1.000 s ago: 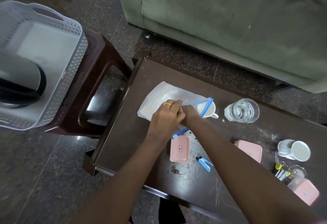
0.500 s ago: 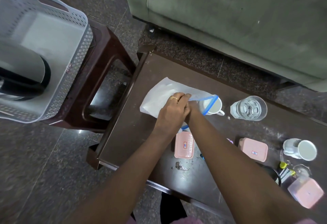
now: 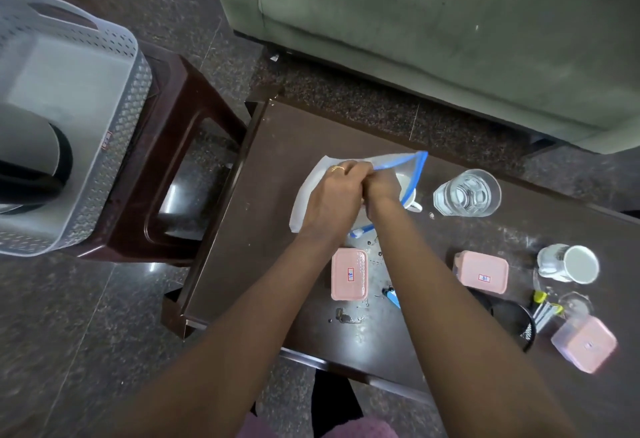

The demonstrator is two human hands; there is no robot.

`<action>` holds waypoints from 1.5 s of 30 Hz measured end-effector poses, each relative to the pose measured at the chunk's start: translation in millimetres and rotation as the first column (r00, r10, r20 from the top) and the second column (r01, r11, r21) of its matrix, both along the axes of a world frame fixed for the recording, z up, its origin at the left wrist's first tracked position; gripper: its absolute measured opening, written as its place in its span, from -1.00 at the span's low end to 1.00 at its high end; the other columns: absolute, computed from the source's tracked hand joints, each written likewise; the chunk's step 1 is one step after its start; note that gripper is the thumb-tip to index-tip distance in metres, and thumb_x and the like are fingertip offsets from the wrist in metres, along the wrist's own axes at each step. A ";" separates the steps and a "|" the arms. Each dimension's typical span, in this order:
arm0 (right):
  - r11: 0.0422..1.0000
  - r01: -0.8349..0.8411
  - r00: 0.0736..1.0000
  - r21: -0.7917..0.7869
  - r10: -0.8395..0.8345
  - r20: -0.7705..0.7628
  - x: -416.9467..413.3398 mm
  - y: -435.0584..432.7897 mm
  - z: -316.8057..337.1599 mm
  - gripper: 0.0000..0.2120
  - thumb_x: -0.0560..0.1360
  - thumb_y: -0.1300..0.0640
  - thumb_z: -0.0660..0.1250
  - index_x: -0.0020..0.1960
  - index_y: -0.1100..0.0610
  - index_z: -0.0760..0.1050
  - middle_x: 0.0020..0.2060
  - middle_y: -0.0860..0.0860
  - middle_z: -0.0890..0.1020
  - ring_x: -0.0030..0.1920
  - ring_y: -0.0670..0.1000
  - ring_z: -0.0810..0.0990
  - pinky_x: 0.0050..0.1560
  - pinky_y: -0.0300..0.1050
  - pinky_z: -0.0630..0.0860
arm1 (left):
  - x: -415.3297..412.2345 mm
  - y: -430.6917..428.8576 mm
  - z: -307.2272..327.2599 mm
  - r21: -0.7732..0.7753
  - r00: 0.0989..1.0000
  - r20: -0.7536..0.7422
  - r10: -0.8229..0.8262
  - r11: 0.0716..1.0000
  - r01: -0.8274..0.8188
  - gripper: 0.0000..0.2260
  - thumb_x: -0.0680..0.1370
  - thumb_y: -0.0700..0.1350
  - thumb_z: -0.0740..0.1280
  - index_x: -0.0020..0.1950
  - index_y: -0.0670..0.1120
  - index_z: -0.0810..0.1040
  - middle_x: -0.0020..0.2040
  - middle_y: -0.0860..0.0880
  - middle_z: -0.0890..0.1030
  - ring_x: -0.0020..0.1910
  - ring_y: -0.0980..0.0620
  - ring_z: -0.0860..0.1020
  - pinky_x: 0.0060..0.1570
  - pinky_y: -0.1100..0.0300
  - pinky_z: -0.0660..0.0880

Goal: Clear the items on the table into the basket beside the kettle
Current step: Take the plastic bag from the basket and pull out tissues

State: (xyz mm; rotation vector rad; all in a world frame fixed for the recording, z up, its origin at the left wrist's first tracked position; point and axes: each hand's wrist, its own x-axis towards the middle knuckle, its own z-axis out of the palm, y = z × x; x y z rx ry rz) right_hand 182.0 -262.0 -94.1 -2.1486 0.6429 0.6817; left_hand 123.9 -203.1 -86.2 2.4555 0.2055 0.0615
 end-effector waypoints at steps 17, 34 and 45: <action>0.926 0.091 0.890 0.365 -0.241 0.388 12.6 -76.5 47.6 -0.35 0.40 0.43 0.22 0.41 0.04 0.16 0.05 -0.01 0.52 0.00 0.00 0.54 0.14 -0.02 0.47 | 3.3 -27.6 -3.7 0.002 0.933 -0.279 0.228 0.972 -0.236 -0.73 0.52 -0.29 0.21 0.21 -0.18 0.48 0.26 -0.09 0.40 0.14 -0.07 0.45 -0.17 0.30 0.34; 0.438 0.458 0.724 0.773 -0.689 -0.039 -31.6 -131.9 1.6 -0.85 0.53 0.26 0.28 -0.04 0.02 0.53 -0.13 -0.04 0.66 -0.15 -0.05 0.65 -0.24 -0.14 0.63 | -1.0 -58.1 -30.5 -0.048 0.930 -0.251 0.267 0.957 -0.287 -0.83 0.43 -0.37 0.34 -0.06 -0.15 0.60 0.28 -0.05 0.45 0.06 -0.05 0.53 -0.13 0.28 0.46; 0.404 0.446 0.727 0.799 -0.684 -0.060 -56.9 -200.8 14.2 -0.76 0.42 0.54 0.25 -0.08 0.25 0.53 -0.26 0.01 0.71 -0.21 -0.05 0.69 -0.20 -0.14 0.64 | -16.5 -68.8 -29.1 0.039 0.930 -0.296 0.217 0.976 -0.215 -0.54 0.41 -0.41 0.33 0.27 -0.15 0.44 0.43 -0.09 0.30 0.24 -0.20 0.41 0.04 -0.03 0.51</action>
